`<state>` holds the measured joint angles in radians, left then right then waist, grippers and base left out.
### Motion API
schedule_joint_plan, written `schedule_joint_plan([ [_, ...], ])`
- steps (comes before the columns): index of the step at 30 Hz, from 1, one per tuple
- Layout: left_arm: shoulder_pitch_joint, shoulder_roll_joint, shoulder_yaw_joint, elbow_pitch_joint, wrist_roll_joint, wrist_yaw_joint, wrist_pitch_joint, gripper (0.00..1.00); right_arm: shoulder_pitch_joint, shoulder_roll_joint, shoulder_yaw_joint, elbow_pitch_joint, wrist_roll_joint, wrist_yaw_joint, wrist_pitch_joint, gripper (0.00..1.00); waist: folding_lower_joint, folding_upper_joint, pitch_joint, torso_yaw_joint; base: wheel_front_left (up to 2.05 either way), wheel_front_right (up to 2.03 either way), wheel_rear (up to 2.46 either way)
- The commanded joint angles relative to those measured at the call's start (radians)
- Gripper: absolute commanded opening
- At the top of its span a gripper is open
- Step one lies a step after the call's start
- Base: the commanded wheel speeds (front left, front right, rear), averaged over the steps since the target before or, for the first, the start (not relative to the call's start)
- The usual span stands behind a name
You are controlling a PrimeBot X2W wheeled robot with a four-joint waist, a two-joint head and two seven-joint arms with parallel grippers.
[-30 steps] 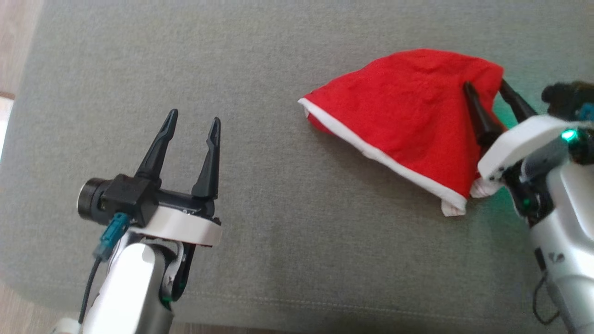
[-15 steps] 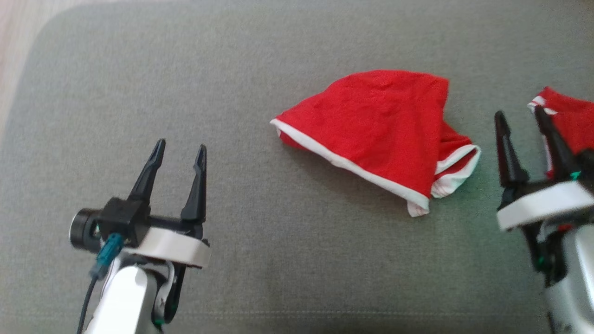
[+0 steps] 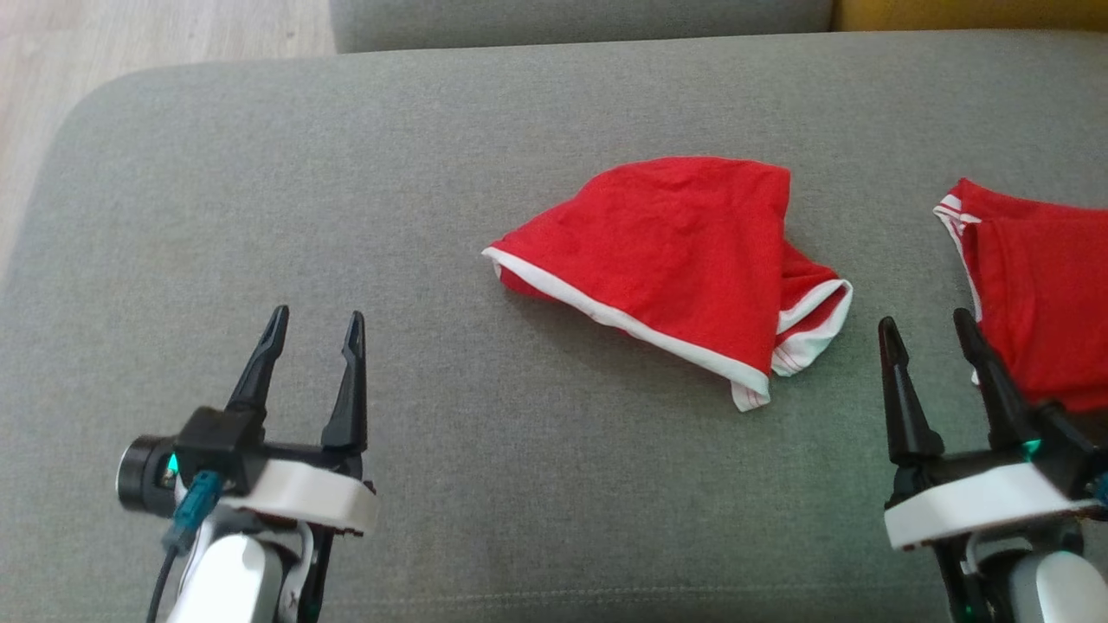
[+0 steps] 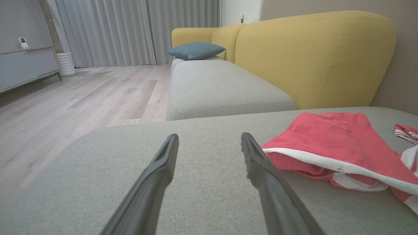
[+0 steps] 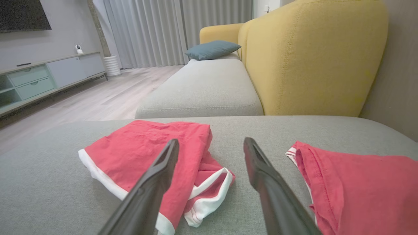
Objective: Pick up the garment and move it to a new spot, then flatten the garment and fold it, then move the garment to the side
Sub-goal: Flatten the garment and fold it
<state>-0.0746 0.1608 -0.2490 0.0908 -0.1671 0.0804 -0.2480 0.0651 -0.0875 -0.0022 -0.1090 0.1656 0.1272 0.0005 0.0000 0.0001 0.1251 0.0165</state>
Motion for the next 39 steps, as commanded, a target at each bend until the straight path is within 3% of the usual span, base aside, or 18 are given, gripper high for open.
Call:
schedule_joint_plan([
  [1, -0.022, 0.022, 0.036, -0.039, 0.004, 0.007, -0.003, 1.00, -0.013, -0.002, 0.019, -0.043, -0.007, 0.003, 0.004, 1.00, 0.0000, -0.0001, 0.000, -0.001, 0.00, 0.00, 0.00],
  [18, -0.029, 0.029, 0.024, -0.045, -0.006, 0.014, 0.001, 1.00, 0.007, 0.012, 0.045, -0.045, -0.003, 0.003, 0.046, 1.00, 0.0000, -0.0001, 0.010, 0.003, 0.00, 0.00, 0.00],
  [26, -0.049, 0.026, 0.015, -0.049, -0.008, 0.015, -0.001, 1.00, 0.012, 0.017, 0.131, 0.125, 0.014, 0.003, 0.079, 1.00, 0.0000, -0.0001, 0.039, 0.015, 0.00, 0.00, 0.00],
  [39, -0.090, 0.018, 0.002, -0.038, -0.012, 0.009, -0.008, 1.00, -0.166, 0.028, 0.184, 0.401, 0.025, 0.003, 0.016, 1.00, 0.0000, -0.0001, 0.085, 0.040, 0.00, 0.00, 0.00],
])
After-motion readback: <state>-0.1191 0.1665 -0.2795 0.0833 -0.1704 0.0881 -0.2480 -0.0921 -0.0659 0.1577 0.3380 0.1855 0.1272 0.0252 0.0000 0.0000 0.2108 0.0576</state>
